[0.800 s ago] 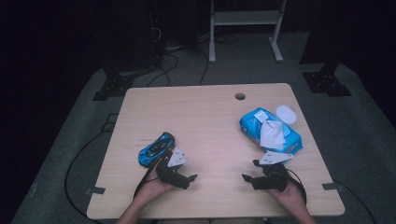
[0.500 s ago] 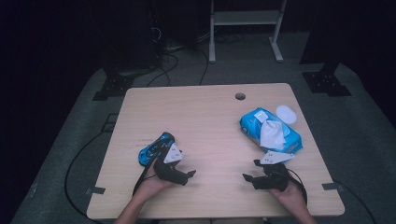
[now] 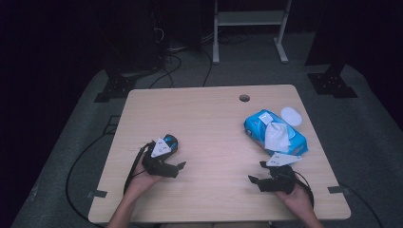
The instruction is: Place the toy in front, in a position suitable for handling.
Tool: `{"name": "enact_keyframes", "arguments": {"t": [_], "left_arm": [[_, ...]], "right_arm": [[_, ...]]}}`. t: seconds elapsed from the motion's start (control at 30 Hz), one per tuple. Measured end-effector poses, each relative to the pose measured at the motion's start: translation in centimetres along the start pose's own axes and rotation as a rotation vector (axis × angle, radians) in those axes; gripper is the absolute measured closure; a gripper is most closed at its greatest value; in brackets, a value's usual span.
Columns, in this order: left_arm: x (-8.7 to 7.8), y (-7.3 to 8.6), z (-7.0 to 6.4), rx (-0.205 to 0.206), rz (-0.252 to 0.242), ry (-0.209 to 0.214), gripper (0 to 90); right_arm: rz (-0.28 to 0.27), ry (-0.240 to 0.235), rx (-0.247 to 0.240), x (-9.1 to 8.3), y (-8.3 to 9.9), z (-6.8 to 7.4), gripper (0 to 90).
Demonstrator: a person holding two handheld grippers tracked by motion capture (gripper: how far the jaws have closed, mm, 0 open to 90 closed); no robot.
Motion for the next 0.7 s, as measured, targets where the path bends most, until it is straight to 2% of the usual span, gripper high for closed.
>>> {"name": "enact_keyframes", "arguments": {"t": [0.03, 0.07, 0.17, 0.3, 0.53, 0.6, 0.7], "left_arm": [[0.0, 0.0, 0.0, 0.0, 0.0, 0.0, 8.1], [-0.3, 0.2, 0.8, -0.004, 0.003, -0.028, 8.1], [-0.9, 0.5, 2.2, -0.021, -0.001, -0.059, 8.1], [-1.5, 1.1, 3.9, -0.052, -0.008, -0.072, 8.1], [-0.8, 2.1, 5.5, -0.1, 0.027, -0.051, 8.5], [-0.4, 2.1, 6.1, -0.113, 0.07, -0.033, 8.5], [-0.2, 1.7, 6.5, -0.1, 0.08, -0.021, 8.5]], "right_arm": [[0.0, 0.0, 0.0, 0.0, 0.0, 0.0, 25.7], [0.001, 0.001, -0.006, 0.1, -0.1, 0.1, 25.7], [0.004, -0.002, -0.012, 0.2, -0.2, 0.3, 25.7], [0.023, -0.008, -0.02, 0.6, -0.1, 0.4, 25.7], [0.03, -0.01, -0.023, 0.8, -0.1, 0.4, 25.8], [0.028, -0.01, -0.017, 0.7, -0.1, 0.5, 25.7], [0.019, -0.015, -0.013, 0.8, -0.2, 0.5, 25.7]]}}
Point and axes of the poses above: each handheld gripper's, and its own axes: x roughly forward along the jaws, y roughly out of its underside, z roughly to its left, the point moved 2 cm from there along x, roughly forward along the jaws, and after that the axes turned 7 degrees about -y, right-handed, at the moved point
